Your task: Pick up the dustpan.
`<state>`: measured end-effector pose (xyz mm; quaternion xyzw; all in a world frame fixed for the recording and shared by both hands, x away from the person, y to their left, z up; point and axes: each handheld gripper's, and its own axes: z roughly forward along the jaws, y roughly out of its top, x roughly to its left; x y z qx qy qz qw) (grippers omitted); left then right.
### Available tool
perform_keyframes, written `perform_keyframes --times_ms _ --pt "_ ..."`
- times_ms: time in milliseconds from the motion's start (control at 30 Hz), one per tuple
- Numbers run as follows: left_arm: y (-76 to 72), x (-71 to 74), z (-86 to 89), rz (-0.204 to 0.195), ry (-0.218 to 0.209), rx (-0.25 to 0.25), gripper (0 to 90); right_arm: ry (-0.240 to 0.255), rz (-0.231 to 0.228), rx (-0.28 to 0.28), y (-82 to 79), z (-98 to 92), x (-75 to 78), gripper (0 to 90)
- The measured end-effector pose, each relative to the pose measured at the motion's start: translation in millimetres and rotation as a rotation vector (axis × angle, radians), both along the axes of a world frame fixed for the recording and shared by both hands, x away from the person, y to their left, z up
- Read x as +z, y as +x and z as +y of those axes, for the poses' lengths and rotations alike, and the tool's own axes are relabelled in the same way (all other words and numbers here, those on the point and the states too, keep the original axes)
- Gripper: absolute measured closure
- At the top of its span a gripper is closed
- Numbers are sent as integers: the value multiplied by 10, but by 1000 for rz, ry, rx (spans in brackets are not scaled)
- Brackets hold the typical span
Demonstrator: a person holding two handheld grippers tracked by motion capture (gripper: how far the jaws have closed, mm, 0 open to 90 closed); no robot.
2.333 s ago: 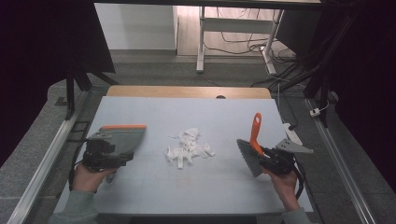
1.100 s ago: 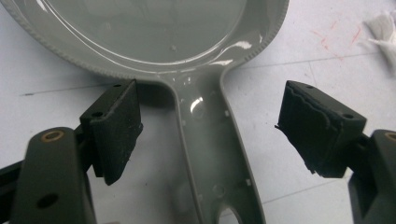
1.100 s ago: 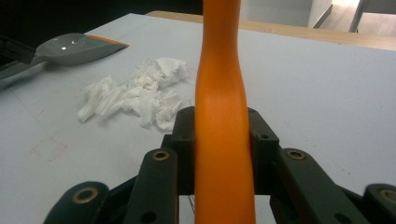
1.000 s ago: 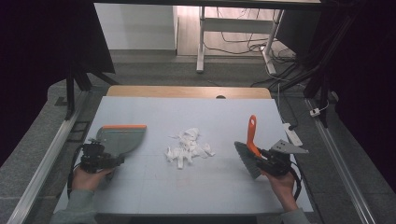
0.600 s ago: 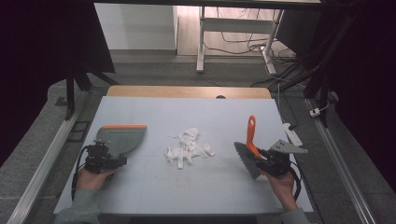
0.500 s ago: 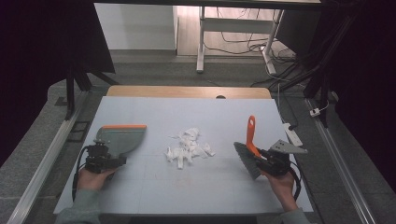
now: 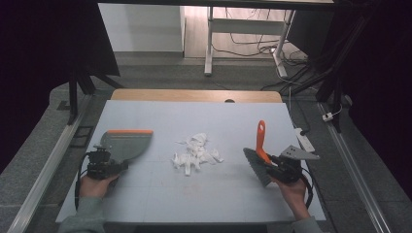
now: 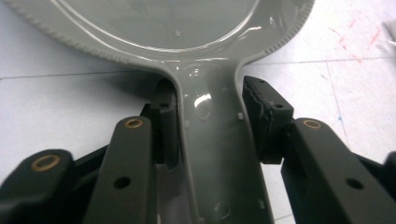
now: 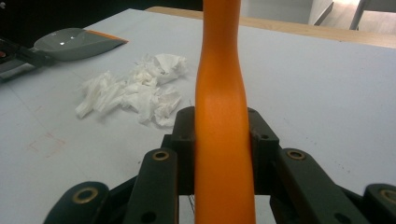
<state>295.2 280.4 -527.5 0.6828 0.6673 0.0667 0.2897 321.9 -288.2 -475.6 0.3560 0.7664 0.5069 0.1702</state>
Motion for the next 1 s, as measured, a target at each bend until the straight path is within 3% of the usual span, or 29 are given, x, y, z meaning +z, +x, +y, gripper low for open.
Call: perform_keyframes --times_ms 333,767,1000 --pt "-8 -7 41 -16 -9 7 608 -7 1 -2 0 4 -4 702" --pt "-60 18 146 -88 -30 14 614 -12 0 -3 -1 6 -5 701" --pt "-76 24 180 -103 -28 14 616 -11 -1 -5 -1 3 -3 702"
